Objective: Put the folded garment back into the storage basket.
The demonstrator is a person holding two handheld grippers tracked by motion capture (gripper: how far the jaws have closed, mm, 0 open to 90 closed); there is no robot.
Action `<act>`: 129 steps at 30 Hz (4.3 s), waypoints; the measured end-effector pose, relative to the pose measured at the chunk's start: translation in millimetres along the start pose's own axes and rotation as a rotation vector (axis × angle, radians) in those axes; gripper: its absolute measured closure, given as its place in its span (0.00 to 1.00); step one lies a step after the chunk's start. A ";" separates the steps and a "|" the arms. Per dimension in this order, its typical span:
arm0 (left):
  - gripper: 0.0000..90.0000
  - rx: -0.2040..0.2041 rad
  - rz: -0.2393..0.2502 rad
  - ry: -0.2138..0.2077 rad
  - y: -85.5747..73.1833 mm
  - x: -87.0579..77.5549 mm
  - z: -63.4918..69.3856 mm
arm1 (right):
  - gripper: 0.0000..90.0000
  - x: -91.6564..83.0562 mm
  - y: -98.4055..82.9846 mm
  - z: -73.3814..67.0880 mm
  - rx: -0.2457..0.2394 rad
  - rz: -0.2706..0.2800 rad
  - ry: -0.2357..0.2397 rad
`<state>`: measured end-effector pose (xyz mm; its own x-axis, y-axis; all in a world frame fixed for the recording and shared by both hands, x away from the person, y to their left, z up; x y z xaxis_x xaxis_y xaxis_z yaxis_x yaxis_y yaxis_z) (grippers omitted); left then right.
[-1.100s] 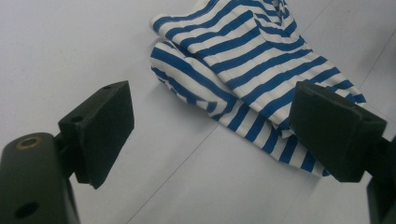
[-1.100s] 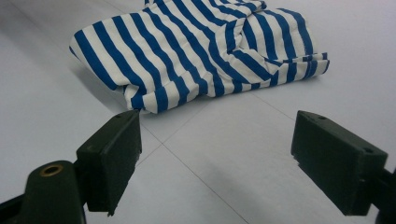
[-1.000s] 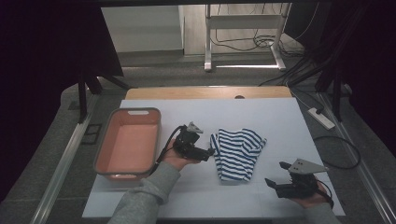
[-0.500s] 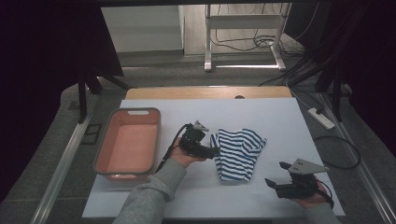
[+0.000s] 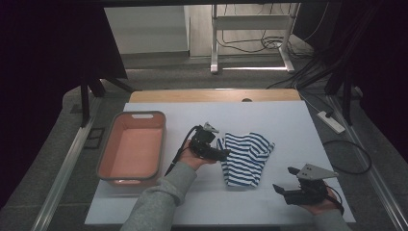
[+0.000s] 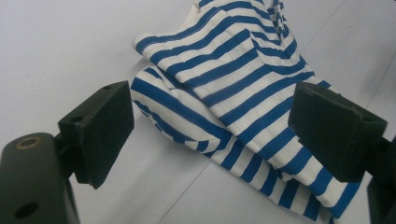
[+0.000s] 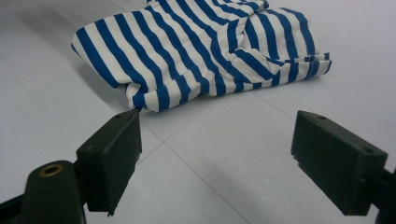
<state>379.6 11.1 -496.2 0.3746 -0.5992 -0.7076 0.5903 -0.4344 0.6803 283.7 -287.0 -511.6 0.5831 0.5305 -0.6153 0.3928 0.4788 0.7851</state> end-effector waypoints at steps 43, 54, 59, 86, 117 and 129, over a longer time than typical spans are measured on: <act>0.14 -0.049 -0.039 0.014 11.0 44.6 -10.0 | 0.19 0.8 -0.6 -0.7 -0.009 -0.008 0.007; 0.14 -0.058 -0.051 0.017 11.8 55.8 -12.9 | 0.19 0.9 -0.7 -0.8 -0.012 -0.010 0.007; 0.14 -0.061 -0.055 0.014 12.2 59.4 -12.8 | 0.18 0.8 -0.7 -1.0 -0.014 -0.010 0.006; 0.10 -0.096 -0.105 0.015 7.8 81.7 -19.5 | 0.18 0.6 -0.9 -0.8 -0.014 -0.010 0.007; 0.78 0.017 -0.121 -0.025 10.0 84.1 -2.6 | 0.18 1.6 -0.9 -2.0 -0.022 -0.015 0.012; 0.83 0.014 -0.072 -0.062 15.5 68.3 0.5 | 0.18 0.6 -1.1 -1.4 -0.021 -0.015 0.009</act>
<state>414.0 -36.9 -533.8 0.2868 -0.6064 -0.7417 0.6041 -0.4864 0.6312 282.6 -286.3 -512.9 0.5708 0.5290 -0.6280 0.3864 0.5018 0.7739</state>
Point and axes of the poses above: each handheld gripper's, and its own axes: x roughly forward along the jaws, y roughly out of its top, z roughly to its right, the point moved 4 cm from there along x, roughly forward along the jaws, and after that the axes turned 1 degree about -y, right-handed, at the moved point
